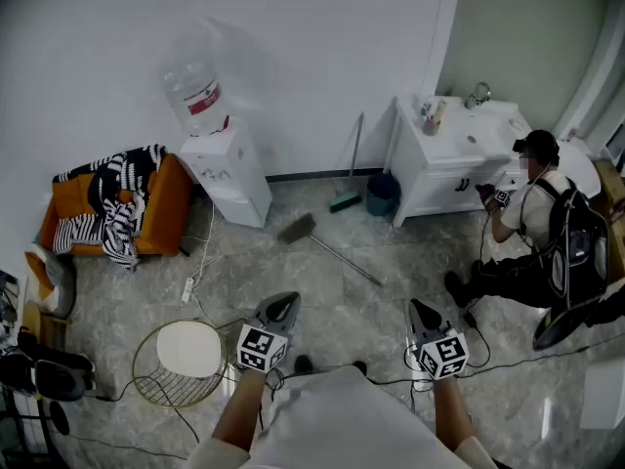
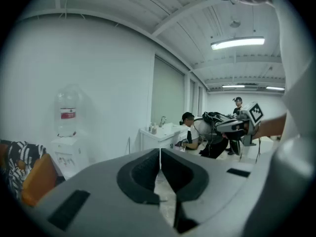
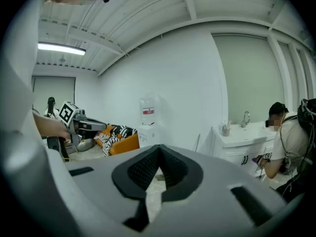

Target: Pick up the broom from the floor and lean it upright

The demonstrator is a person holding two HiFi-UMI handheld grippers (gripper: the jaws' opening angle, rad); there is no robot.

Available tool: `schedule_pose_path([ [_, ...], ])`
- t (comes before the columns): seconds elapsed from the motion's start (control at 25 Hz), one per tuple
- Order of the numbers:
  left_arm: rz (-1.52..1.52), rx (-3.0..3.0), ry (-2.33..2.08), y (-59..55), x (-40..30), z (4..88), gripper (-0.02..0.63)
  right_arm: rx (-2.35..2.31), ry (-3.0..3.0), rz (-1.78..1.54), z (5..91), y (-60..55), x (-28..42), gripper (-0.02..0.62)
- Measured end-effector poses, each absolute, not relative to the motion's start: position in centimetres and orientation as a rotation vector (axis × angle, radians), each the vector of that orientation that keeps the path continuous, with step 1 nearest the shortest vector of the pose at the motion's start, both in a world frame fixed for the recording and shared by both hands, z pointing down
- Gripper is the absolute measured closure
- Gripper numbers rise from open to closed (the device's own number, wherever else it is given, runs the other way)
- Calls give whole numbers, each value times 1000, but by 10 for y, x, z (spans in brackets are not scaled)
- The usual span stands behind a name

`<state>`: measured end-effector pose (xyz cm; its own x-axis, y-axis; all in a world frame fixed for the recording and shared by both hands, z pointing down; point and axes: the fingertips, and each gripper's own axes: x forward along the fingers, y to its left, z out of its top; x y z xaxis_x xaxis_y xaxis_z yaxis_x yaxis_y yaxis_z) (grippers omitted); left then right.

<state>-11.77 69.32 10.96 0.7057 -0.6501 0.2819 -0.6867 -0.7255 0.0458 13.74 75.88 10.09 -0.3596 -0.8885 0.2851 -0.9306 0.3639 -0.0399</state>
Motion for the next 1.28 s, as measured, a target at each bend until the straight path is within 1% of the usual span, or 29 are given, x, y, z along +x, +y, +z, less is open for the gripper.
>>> schedule_pose_path([
  [0.76,398,2713,-1171,698,-70,122,595,1483,-2464,251,111,745,173,595],
  [1.04,410,2671,-1212,695,-62,138,595,1426,-2476,281,128,731,178,595],
  [1.28,419,2651,-1202,669,-70,150,595,1420,-2480,301,136,703,170,595],
])
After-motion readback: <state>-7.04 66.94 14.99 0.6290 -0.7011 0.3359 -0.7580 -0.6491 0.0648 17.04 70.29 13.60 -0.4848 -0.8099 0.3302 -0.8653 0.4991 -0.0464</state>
